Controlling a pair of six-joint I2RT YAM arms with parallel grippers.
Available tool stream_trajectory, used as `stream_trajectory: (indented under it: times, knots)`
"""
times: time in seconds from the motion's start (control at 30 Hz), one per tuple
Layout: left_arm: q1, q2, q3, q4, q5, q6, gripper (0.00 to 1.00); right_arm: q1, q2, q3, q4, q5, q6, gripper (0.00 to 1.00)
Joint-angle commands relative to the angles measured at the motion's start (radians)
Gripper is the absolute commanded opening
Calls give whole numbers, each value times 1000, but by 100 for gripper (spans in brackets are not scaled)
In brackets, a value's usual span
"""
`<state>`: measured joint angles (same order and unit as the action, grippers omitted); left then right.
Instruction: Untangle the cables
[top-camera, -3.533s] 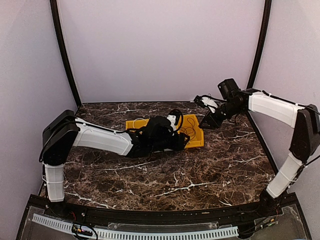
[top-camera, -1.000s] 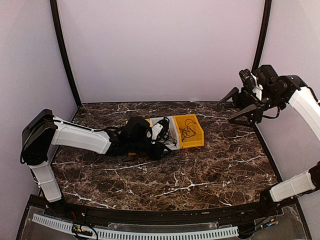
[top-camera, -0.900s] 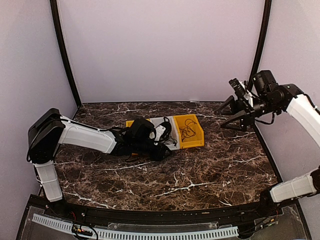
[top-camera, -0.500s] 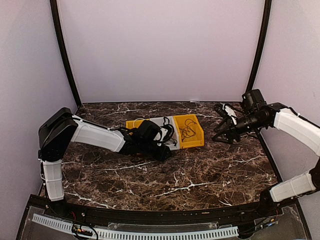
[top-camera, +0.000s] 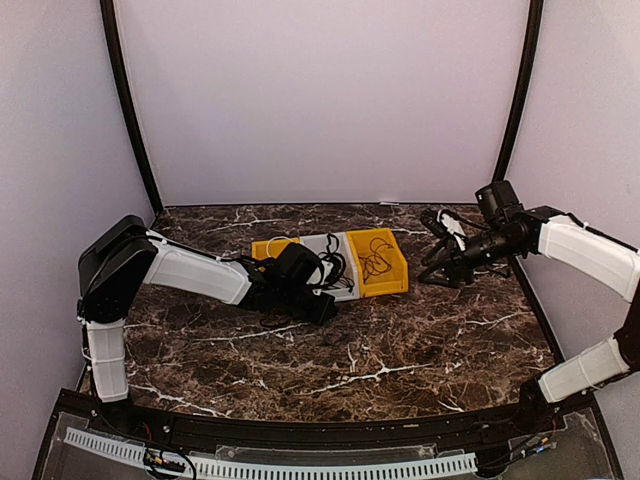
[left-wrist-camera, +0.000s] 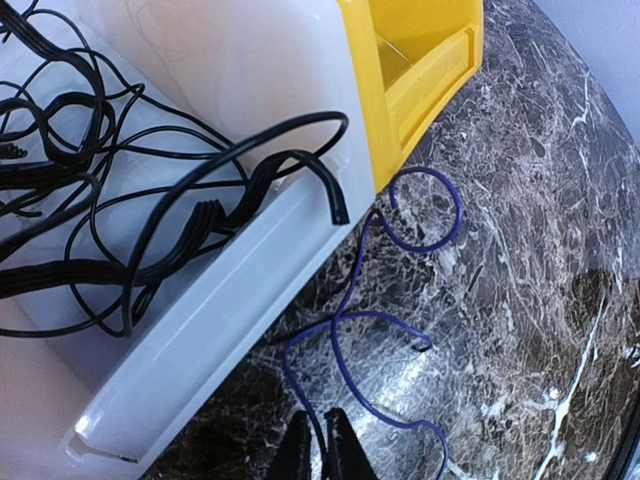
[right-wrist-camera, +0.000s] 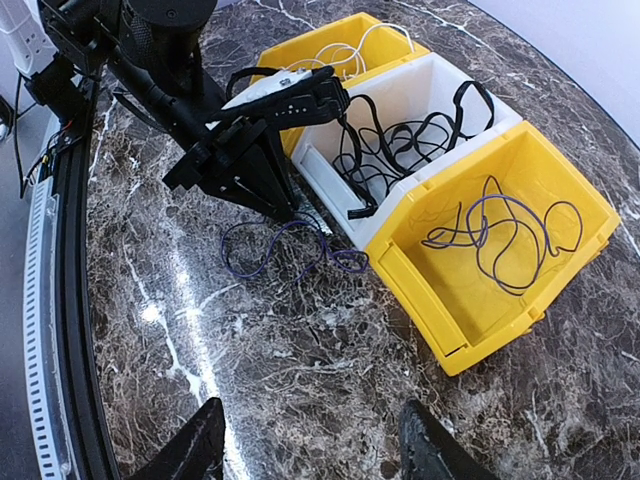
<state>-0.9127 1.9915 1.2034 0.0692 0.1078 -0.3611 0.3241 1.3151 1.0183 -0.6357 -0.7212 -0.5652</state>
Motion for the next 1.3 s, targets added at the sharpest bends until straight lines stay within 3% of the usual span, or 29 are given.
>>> stream_trajectory:
  times: [0.0,0.17,0.67,1.27]
  knots:
    - [-3,-21,-12,-15,28,-7,4,24,29,-6,20,0,-20,55]
    - [-3,-52,-38,15,52,-5,0,76,109,15,39,68,-51,50]
    - [-5,-318,-345,198,144,138,0,253,454,187,89,172,-132,42]
    - [-6,-356,-460,240,97,239,0,400,746,417,55,139,-199,49]
